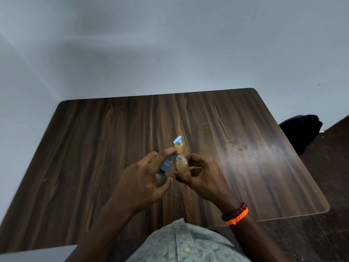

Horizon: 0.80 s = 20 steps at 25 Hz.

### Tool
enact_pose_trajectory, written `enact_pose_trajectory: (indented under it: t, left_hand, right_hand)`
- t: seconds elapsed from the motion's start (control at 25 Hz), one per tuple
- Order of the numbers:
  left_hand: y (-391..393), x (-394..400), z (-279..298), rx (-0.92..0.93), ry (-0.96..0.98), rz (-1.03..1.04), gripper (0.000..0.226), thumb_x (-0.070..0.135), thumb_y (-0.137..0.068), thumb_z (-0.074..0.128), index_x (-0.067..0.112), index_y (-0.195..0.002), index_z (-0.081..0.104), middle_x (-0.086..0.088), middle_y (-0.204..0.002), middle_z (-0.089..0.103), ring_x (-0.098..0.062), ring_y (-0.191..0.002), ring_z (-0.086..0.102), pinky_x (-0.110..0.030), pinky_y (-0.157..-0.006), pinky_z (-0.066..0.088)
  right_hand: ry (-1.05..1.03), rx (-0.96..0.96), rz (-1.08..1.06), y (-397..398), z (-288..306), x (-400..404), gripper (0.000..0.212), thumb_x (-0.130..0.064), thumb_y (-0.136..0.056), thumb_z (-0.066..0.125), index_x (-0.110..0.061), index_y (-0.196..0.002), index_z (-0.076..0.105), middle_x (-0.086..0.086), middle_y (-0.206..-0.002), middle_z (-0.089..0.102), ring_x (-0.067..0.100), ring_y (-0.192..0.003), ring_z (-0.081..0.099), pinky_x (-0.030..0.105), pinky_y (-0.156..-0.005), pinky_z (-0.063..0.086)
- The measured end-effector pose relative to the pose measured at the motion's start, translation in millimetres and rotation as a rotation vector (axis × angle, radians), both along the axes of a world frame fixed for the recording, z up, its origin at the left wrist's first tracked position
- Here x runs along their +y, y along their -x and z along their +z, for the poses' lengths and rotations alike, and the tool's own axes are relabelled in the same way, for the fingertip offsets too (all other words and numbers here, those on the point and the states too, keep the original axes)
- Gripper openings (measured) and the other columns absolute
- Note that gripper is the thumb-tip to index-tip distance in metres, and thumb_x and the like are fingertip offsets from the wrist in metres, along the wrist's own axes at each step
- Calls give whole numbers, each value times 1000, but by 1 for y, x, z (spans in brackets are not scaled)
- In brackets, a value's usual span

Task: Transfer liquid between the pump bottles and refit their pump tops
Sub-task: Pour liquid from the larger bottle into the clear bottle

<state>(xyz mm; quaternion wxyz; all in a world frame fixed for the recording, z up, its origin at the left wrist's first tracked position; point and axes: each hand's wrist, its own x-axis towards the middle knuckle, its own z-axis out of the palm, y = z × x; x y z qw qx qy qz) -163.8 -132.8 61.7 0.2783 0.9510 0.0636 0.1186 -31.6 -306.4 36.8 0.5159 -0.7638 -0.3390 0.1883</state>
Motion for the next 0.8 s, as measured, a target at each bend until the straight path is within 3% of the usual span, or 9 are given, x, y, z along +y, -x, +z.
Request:
enact_pose_trajectory:
  t: [0.16, 0.36, 0.56, 0.8]
  left_hand:
    - [1, 1, 1, -5, 21, -33, 79, 56, -88, 60, 52, -157, 23, 7, -127, 64, -13, -97, 71, -34, -78, 65]
    - [2, 1, 3, -4, 1, -20, 67, 58, -87, 56, 49, -149, 31, 5, -122, 66, -15, -95, 71, -38, -76, 66]
    - [3, 2, 5, -1, 17, -36, 75, 58, -86, 58, 55, -152, 23, 6, -128, 65, -16, -99, 72, -38, -79, 67]
    - [1, 1, 0, -4, 22, -17, 70, 58, -87, 59, 50, -150, 30, 6, -126, 65, -16, -98, 71, -39, -78, 66]
  right_hand:
    - [-29, 10, -6, -1, 2, 1, 37, -38, -80, 84, -15, -106, 74, -4, -99, 76, 6, -90, 73, 26, -75, 63]
    - [-33, -1, 17, 0, -1, 1, 32, -29, -83, 85, -14, -109, 73, -6, -102, 75, 5, -92, 72, 19, -75, 60]
    - [-43, 15, 8, 0, 1, 1, 36, -32, -82, 85, -12, -110, 73, -3, -104, 75, 7, -92, 73, 24, -75, 63]
    - [-18, 8, 6, 1, 0, 0, 33, -32, -82, 85, -15, -108, 73, -5, -103, 74, 5, -93, 72, 20, -74, 60]
